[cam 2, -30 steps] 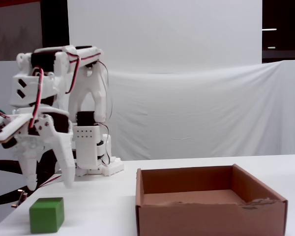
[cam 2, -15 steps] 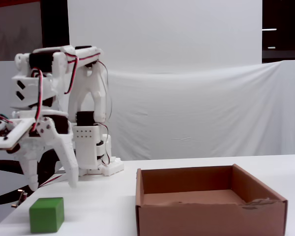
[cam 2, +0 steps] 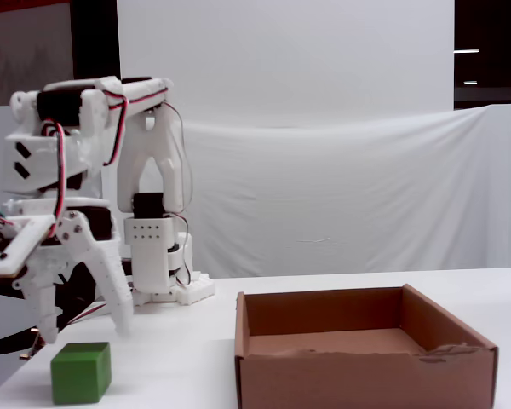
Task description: Grasp a green cube and put it in a box.
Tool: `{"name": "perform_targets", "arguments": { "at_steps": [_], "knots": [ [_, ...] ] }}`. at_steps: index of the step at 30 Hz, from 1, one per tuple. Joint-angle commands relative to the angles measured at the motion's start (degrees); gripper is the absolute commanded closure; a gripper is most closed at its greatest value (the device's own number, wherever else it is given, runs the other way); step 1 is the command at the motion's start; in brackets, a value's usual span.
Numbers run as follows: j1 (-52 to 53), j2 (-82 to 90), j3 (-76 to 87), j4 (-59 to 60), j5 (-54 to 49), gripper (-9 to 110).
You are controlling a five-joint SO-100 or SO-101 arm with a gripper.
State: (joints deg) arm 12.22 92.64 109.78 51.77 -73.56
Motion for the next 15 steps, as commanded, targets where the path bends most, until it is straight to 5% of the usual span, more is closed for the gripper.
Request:
{"name": "perform_targets", "arguments": {
  "at_steps": [1,15],
  "knots": [
    [-1.1,-0.8,-3.9,-0.8,-1.3,69],
    [-2.5,-7.6,-6.2,-0.6,-1.3,69]
  ]
}}
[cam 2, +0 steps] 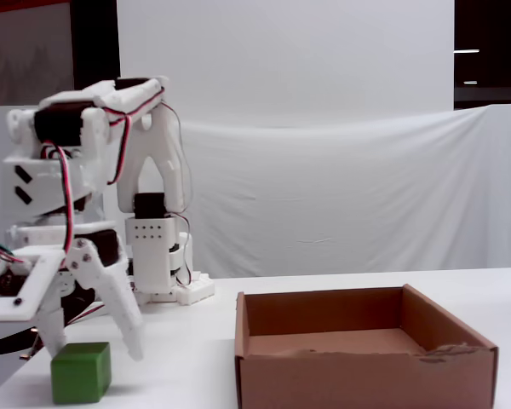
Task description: Grasp a green cube and put it in a box.
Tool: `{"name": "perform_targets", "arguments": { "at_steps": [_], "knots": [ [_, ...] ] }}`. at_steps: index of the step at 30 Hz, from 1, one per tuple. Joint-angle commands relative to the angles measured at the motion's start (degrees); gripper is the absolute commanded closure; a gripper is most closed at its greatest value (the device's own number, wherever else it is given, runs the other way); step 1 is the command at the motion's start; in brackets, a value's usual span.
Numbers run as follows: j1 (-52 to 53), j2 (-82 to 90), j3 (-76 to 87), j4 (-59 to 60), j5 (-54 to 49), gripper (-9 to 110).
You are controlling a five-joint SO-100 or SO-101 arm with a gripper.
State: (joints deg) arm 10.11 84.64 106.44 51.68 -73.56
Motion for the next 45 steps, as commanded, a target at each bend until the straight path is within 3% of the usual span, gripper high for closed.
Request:
{"name": "perform_targets", "arguments": {
  "at_steps": [1,7,15,45],
  "knots": [
    [-0.5,0.1,-2.8,-0.6,-1.3,69],
    [-0.7,-0.7,-2.8,-0.2,-0.8,69],
    [-0.9,-0.5,-2.8,0.2,-0.5,79],
    [0.1,1.2,-1.8,-2.7,0.1,85]
  ]
}}
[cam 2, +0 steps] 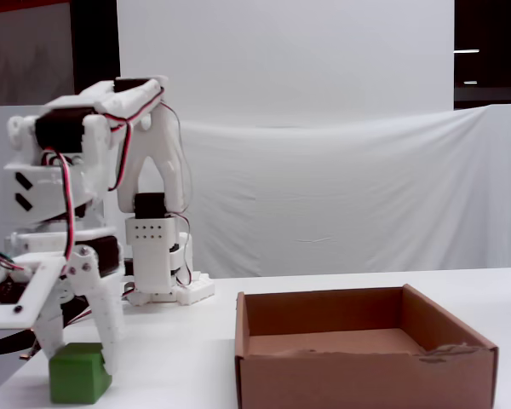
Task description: Grasp a green cube and put it in a box.
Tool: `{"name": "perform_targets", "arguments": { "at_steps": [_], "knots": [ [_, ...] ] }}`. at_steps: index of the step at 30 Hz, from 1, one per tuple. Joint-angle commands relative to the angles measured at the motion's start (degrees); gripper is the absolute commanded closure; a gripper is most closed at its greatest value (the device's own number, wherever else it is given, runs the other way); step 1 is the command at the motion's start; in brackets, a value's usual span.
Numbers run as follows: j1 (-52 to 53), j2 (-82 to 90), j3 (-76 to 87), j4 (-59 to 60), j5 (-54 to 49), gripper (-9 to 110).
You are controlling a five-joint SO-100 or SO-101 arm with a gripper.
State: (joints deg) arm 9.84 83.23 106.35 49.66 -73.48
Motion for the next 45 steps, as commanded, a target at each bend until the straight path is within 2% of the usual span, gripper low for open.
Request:
{"name": "perform_targets", "arguments": {
  "at_steps": [1,17,27,32,36,45],
  "knots": [
    [0.4,2.7,-1.6,-0.7,0.1,85],
    [-0.7,7.1,-1.3,1.7,2.5,89],
    [-6.1,17.6,-1.4,8.3,9.0,89],
    [-14.0,26.0,-1.6,14.3,15.1,89],
    [-21.1,30.1,-1.8,18.1,16.3,89],
    [-39.7,30.5,-1.8,18.2,17.9,88]
  ]
}}
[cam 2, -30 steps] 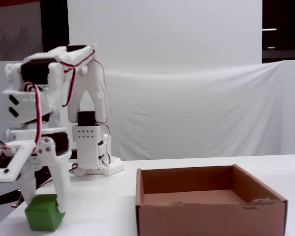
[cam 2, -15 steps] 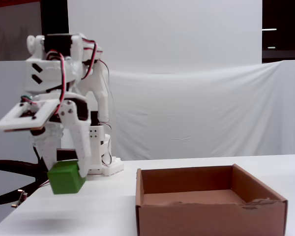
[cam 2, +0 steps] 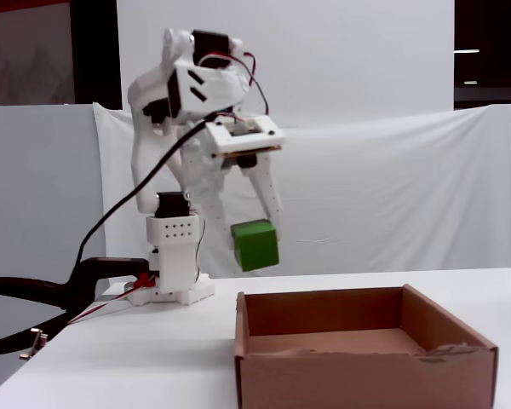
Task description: Grasp a green cube and put it in a box.
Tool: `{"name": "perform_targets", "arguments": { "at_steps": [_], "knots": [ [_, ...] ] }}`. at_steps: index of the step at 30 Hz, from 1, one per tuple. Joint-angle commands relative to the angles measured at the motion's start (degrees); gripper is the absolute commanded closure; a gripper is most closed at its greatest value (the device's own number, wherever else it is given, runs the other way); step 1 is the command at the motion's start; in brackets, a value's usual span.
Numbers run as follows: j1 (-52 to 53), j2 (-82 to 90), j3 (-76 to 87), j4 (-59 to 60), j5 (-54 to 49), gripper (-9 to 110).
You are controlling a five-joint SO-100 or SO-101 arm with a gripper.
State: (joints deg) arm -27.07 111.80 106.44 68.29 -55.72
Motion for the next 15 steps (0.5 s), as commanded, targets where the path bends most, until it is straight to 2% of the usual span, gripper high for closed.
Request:
{"name": "perform_targets", "arguments": {
  "at_steps": [1,15],
  "knots": [
    [-5.0,0.5,-1.4,-1.3,0.2,88],
    [-5.5,-13.1,4.3,-15.1,-0.4,88]
  ]
}}
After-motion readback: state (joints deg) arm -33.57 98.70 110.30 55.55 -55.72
